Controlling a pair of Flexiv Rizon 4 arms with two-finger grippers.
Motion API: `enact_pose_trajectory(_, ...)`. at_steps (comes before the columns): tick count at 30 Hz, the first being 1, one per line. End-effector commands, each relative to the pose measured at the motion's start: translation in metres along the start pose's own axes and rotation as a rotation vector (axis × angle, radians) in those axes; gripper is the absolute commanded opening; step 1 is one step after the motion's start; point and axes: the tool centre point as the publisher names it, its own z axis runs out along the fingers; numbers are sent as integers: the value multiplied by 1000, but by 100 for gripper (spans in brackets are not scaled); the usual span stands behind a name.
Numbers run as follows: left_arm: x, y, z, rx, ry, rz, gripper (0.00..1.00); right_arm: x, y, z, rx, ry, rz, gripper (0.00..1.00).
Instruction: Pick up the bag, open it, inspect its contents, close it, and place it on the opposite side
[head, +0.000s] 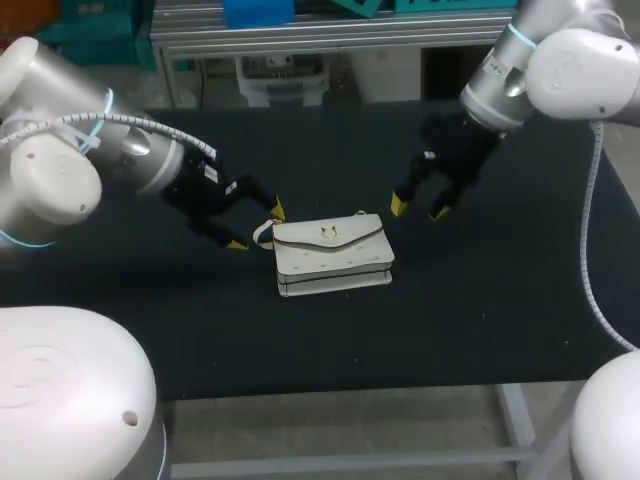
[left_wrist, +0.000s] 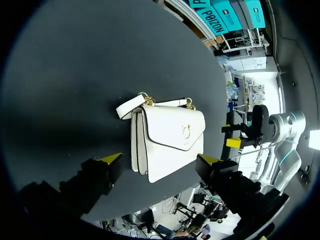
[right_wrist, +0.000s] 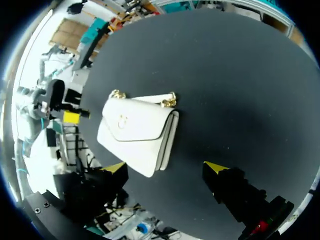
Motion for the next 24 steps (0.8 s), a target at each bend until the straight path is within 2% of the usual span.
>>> enact_pose_trajectory(1, -7, -5, 11, -19, 62, 7, 100, -3, 5, 3, -64, 123, 244, 100)
enact_pose_trajectory(5, -7, -6, 14, -36, 79, 4, 100, -3, 6, 12, -95, 184, 291, 100)
enact_pose_trajectory(13, -11, -7, 17, -75, 149, 8, 100, 5, 13, 25, -189, 192, 380, 100)
enact_pose_trajectory(17, -13, -10, 20, -94, 171, -4, 100, 5, 21, 35, -198, 251, 403, 100)
enact_pose_trajectory(20, -16, -10, 23, -107, 181, -11, 97, 7, 26, 41, -198, 270, 414, 100)
enact_pose_trajectory(22, -17, -11, 25, -108, 201, -19, 90, 9, 29, 43, -216, 298, 427, 100)
enact_pose_trajectory(24, -18, -12, 28, -113, 221, -24, 88, 13, 32, 47, -219, 306, 424, 100)
